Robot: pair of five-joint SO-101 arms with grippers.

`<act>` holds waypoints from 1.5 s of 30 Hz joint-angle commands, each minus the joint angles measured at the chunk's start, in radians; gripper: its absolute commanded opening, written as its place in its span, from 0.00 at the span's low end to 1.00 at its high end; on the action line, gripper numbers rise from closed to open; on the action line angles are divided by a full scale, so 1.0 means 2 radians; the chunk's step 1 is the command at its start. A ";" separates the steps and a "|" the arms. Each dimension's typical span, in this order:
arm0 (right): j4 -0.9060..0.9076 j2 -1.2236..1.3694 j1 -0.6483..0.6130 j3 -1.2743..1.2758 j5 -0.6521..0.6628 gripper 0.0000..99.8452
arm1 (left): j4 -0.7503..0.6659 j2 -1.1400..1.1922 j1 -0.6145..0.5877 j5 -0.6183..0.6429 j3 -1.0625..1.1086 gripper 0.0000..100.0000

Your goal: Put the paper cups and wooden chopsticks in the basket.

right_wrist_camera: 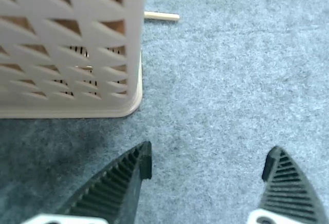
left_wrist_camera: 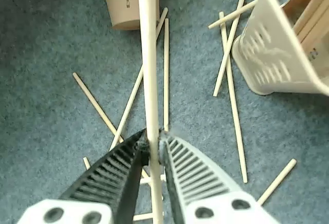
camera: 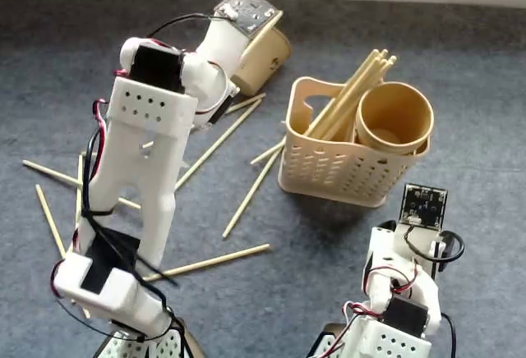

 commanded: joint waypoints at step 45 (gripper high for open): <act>-0.012 -0.003 -0.003 0.041 0.008 0.34 | -0.366 -0.074 0.184 0.133 0.007 0.16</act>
